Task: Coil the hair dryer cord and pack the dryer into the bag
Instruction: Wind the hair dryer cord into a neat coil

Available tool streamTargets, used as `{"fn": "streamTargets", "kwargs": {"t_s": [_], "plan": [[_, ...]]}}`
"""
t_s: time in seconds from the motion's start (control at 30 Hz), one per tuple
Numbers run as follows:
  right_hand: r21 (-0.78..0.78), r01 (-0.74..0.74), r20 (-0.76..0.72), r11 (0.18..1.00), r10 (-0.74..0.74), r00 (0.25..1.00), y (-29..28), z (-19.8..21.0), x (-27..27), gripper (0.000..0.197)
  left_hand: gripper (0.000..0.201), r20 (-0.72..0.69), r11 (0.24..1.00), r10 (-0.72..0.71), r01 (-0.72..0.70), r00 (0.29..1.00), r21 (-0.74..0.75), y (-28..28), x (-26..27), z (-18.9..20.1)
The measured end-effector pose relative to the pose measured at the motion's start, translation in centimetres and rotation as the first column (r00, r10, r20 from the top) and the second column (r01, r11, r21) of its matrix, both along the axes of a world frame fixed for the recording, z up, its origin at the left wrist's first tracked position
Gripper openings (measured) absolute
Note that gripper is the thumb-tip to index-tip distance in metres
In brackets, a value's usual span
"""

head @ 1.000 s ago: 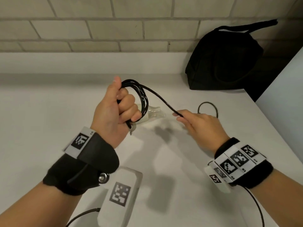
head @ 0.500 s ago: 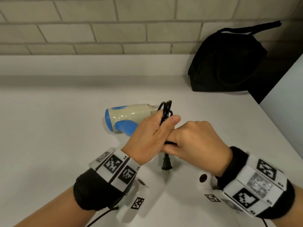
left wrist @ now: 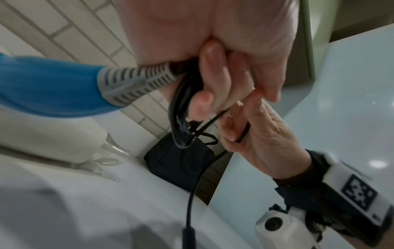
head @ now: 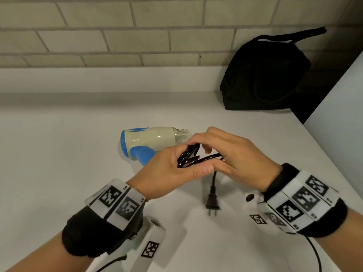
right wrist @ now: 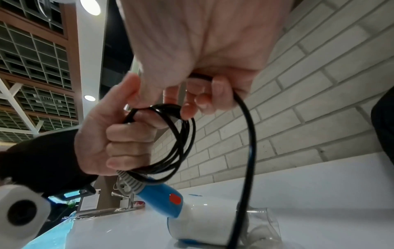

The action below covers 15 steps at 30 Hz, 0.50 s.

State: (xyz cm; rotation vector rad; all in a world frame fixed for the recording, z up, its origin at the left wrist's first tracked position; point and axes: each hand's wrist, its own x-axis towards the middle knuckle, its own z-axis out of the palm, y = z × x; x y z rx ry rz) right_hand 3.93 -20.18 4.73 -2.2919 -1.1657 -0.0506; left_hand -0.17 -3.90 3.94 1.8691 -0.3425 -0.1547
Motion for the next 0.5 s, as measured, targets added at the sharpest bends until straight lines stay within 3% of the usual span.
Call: {"fn": "streamTargets", "kwargs": {"t_s": [0.17, 0.27, 0.37, 0.43, 0.5], "plan": [[-0.068, 0.009, 0.000, 0.998, -0.009, 1.000, 0.7, 0.0, 1.1, 0.038, 0.017, -0.077, 1.000, -0.008, 0.008, 0.997, 0.003, 0.1, -0.1, -0.1], [-0.010, -0.037, -0.251, 0.999, 0.033, 0.968, 1.2, -0.1, 1.5, 0.035, 0.021, -0.133, 0.997, -0.034, 0.024, 0.991, -0.075, 0.9, 0.3, -0.3], [0.087, -0.046, -0.407, 0.995, 0.078, 0.910, 1.6, -0.6, 1.5, 0.003, 0.040, -0.187, 0.983, -0.080, 0.047, 0.979, -0.177, 1.6, 0.5, -0.6], [0.104, -0.034, -0.392, 0.994, 0.072, 0.917, 2.1, -1.0, 1.2, 0.014, 0.045, -0.238, 0.967, -0.075, 0.013, 0.968, -0.253, 1.7, 0.7, -0.6], [0.115, -0.017, -0.336, 0.993, 0.055, 0.940, 2.5, -1.3, 1.0, 0.010, 0.038, -0.276, 0.958, -0.036, -0.046, 0.961, -0.283, 1.6, 0.9, -0.6]]}}
